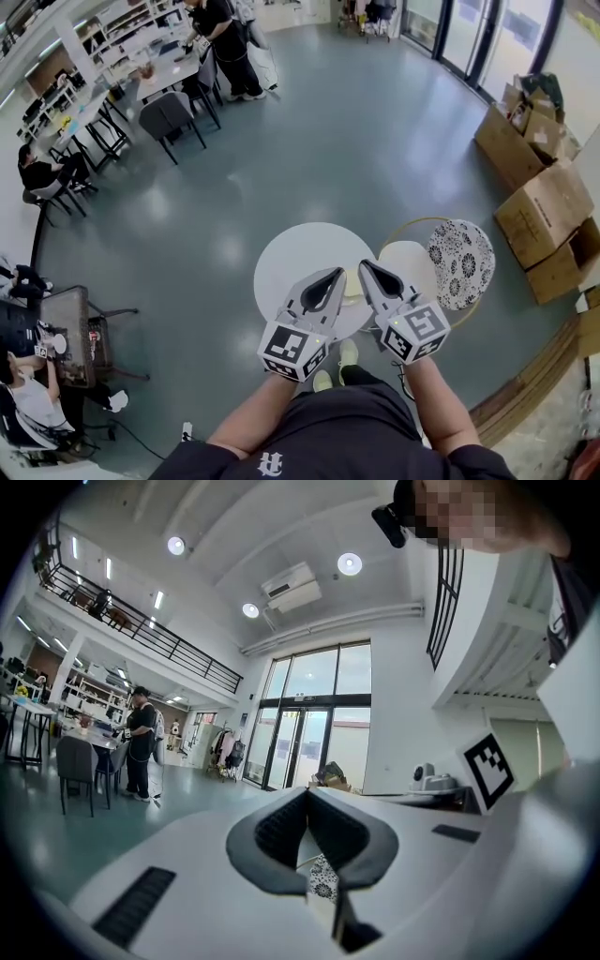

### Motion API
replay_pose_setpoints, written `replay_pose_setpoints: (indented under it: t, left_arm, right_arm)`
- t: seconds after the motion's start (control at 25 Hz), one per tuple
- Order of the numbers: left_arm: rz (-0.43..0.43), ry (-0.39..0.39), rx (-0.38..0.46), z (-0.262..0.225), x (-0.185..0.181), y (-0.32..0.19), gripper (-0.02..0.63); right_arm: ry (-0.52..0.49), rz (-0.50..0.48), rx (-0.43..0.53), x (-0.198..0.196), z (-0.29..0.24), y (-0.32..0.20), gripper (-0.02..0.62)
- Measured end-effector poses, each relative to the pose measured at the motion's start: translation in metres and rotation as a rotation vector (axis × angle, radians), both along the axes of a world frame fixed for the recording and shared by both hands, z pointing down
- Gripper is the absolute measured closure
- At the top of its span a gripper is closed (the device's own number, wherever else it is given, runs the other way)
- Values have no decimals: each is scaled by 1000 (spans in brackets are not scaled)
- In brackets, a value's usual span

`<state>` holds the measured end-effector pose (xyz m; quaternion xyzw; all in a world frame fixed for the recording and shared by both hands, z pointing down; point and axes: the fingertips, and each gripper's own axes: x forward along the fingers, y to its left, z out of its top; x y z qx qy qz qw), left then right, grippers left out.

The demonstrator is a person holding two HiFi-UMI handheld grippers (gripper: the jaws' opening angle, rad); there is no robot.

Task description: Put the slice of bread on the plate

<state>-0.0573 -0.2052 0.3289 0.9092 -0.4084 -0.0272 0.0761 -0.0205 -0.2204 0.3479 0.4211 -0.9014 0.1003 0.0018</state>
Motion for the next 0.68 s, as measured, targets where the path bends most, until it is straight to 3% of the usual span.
replay_pose_setpoints:
  t: [0.68]
  left_arm:
    - [-15, -11, 31, -6, -8, 3, 598]
  right_arm:
    - [0, 4, 34, -7, -11, 1, 589]
